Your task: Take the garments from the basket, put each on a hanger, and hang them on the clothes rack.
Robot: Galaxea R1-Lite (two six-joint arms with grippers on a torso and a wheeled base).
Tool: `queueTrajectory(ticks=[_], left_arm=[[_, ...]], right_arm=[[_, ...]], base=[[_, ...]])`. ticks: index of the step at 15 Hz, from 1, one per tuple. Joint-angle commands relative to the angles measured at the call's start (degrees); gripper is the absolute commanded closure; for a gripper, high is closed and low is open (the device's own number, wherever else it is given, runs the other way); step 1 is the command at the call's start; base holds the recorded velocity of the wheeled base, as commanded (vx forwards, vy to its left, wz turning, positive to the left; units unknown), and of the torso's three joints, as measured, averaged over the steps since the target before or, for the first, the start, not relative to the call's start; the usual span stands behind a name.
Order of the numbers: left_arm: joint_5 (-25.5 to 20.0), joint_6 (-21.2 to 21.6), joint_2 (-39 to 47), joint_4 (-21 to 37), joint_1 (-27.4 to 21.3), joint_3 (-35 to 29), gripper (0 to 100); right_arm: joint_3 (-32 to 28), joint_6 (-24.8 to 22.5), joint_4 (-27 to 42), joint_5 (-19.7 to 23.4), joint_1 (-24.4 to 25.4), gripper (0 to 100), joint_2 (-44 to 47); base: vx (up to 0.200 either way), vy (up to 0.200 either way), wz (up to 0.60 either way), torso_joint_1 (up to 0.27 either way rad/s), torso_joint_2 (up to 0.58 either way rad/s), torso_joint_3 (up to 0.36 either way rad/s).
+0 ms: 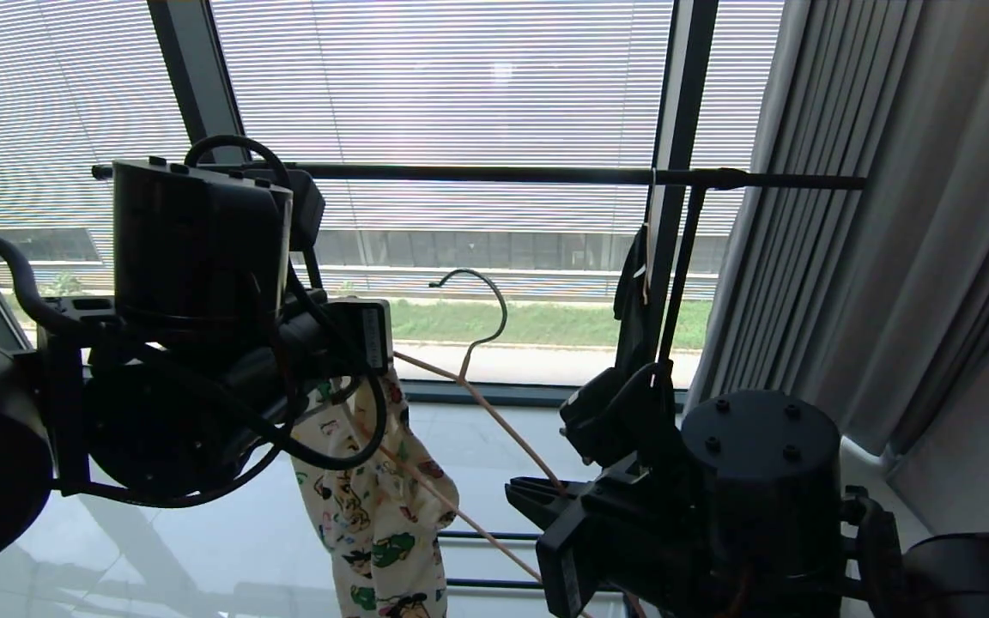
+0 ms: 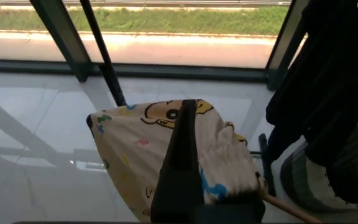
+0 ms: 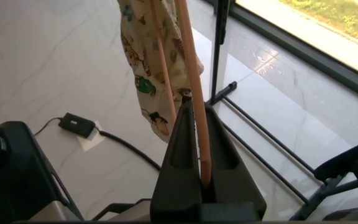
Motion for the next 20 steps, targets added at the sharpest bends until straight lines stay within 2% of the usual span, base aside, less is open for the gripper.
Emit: queueTrajectory(ticks=[1, 3, 6, 8, 10, 11, 16, 20], left_arm=[[0.0, -1.8, -1.3, 0.0, -3.8, -0.1, 100], [0.0, -5.4, -2.5, 0.0, -7.3, 0.1, 100], [0.0, -5.8, -3.5, 0.0, -9.9, 0.3, 100], [0.0, -5.8, -3.5, 0.0, -9.9, 0.4, 100], [0.0, -5.8, -3.9, 0.0, -9.8, 0.4, 100], [-0.1, -5.8, -4.0, 0.0, -9.5, 0.4, 0], [0.0, -3.8, -5.9, 0.1, -6.0, 0.4, 0], [-0.4, 0.1, -10.0, 0.3, -4.9, 3.0, 0]], right_arm=[[-1.3, 0.0, 0.0, 0.0, -0.1, 100, 2.3], [-1.3, 0.0, 0.0, -0.1, -0.3, 100, 2.6], [-1.3, 0.1, 0.0, -0.1, -0.7, 100, 2.9], [-1.3, 0.0, -0.1, -0.3, -1.0, 100, 2.9], [-1.3, 0.0, -1.2, -2.2, -1.0, 100, 3.0], [-1.1, 0.0, -1.6, -2.6, -1.0, 100, 2.9], [-0.9, 0.0, -3.7, -7.0, -1.0, 100, 2.7], [-0.8, -0.5, -5.1, -7.3, -1.5, 100, 2.6]], base=[[0.0, 0.0, 0.0, 0.0, 0.0, 0.0], [0.0, 0.0, 0.0, 0.0, 0.0, 0.0], [0.0, 0.0, 0.0, 0.0, 0.0, 0.0], [0.0, 0.0, 0.0, 0.0, 0.0, 0.0], [0.0, 0.0, 0.0, 0.0, 0.0, 0.0], [0.0, 0.0, 0.0, 0.0, 0.0, 0.0], [0.0, 0.0, 0.0, 0.0, 0.0, 0.0], [0.0, 0.0, 0.0, 0.0, 0.0, 0.0]])
